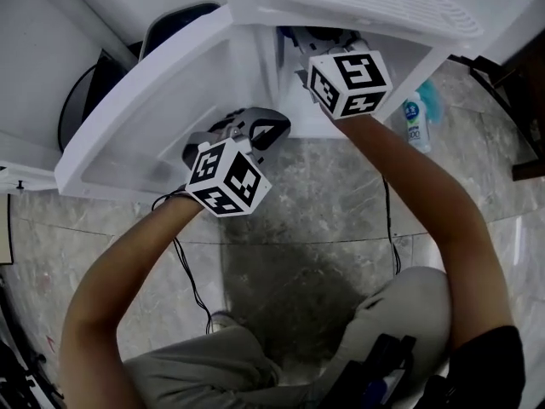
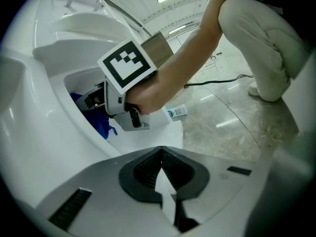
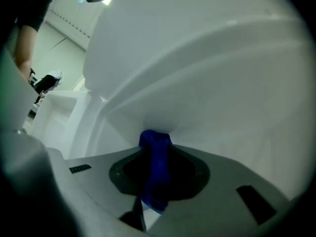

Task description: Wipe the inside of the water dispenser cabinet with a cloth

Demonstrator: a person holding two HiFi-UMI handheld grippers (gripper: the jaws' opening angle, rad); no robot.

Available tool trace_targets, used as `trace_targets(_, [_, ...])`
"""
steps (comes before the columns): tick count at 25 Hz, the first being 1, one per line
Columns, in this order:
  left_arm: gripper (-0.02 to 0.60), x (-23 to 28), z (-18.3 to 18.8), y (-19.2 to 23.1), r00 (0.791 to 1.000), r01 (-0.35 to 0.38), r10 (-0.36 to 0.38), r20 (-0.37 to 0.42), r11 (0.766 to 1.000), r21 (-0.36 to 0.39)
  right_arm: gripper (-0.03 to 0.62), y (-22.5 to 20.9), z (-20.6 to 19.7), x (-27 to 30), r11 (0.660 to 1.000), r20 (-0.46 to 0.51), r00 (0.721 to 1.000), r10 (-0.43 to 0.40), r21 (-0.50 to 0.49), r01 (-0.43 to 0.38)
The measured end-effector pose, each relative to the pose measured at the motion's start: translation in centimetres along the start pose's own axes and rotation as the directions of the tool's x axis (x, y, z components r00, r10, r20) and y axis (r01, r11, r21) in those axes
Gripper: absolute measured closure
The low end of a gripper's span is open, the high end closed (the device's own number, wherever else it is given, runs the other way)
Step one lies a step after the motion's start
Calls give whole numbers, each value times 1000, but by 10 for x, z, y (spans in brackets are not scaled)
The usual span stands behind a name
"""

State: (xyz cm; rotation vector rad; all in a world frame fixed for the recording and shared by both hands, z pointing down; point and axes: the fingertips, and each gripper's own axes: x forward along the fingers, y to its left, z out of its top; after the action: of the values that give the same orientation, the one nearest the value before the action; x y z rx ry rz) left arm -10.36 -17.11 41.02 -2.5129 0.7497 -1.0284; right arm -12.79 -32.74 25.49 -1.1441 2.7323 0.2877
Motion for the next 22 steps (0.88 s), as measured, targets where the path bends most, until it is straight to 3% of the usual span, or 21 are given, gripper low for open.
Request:
trace_targets(8, [575,-4,-19,-6,1000,24,-24,-13,1000,-13,534,-28,-9,39,992,22,997,-79,-94,81])
trace_targets(12, [575,5,-18,-4,1000,27,-27,-12,999,-18,534,-22,-6,29,994,20,998,-66,-84,67])
trace_targets(16, [575,12,-5,1,1000,24,-24,18,999,30,534,-9,-2,19,996,38,998,-46,-70,49])
trace_targets(22, [575,14,-7,-1,999,33,-33,11,999,10,534,-22,-7,34,992,22,998,-65,-109,67])
